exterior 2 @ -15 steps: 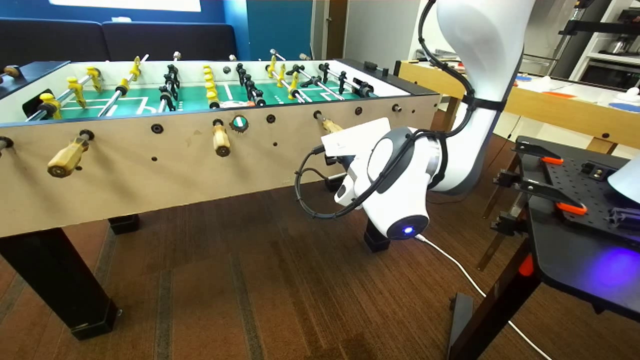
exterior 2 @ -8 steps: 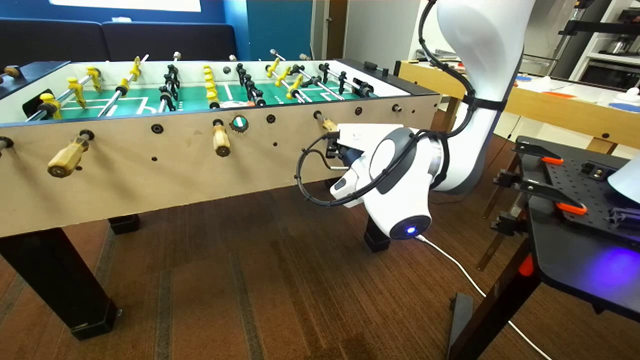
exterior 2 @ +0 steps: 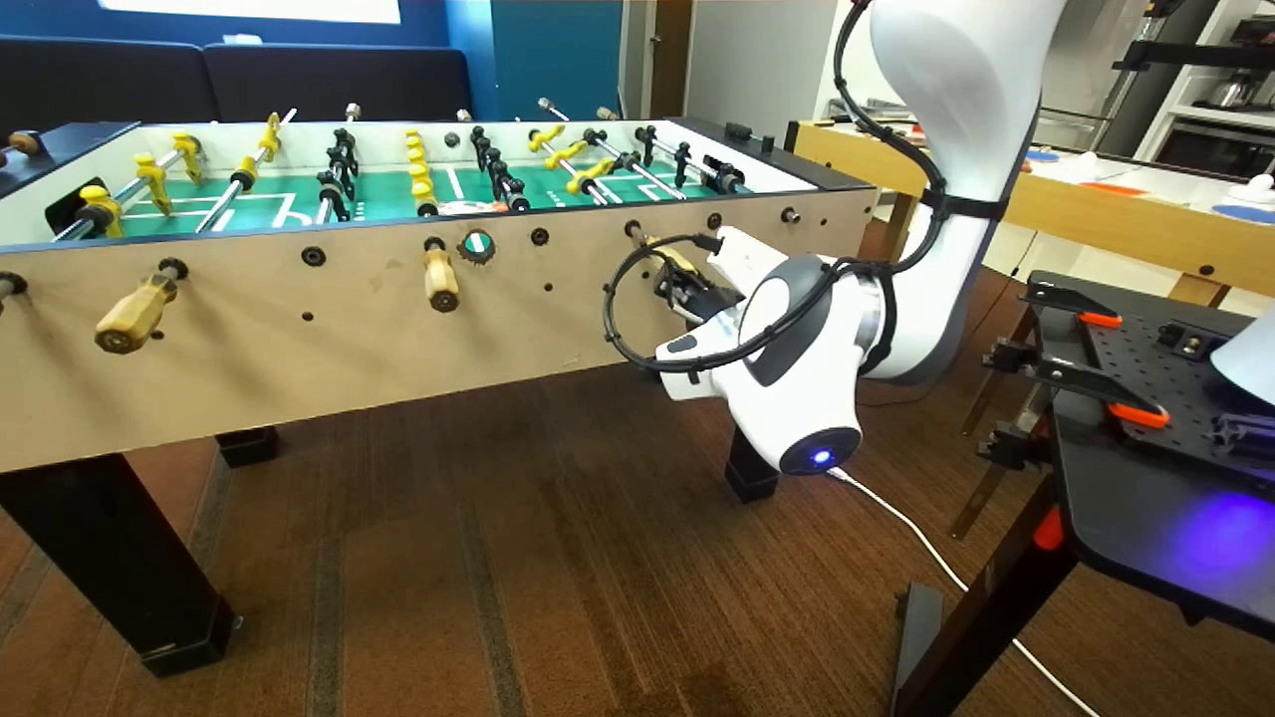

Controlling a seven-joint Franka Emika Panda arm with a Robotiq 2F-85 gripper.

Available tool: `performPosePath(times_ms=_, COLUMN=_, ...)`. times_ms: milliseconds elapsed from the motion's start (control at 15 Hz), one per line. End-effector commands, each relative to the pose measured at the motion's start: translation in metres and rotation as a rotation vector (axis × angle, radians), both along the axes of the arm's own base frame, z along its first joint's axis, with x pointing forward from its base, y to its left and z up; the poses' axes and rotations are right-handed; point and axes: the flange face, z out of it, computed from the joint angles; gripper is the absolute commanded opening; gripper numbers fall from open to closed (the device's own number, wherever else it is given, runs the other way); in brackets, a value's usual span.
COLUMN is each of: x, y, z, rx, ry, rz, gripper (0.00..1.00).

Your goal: Rotate the third rod backwards

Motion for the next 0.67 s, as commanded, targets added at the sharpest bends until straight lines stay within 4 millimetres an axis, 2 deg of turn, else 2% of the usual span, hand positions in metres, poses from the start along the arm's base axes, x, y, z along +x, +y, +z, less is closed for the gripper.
performPosePath(times_ms=0, x=-0.0064, y=-0.0062, z=-0.017, rx=0.17, ry=-0.098, rz=0.015, gripper=0.18)
performPosePath(times_ms=600, x=-0.0106, y=-0.0109, z=-0.0224, rx=0.507, ry=-0.441, rz=0.108, gripper=0.18)
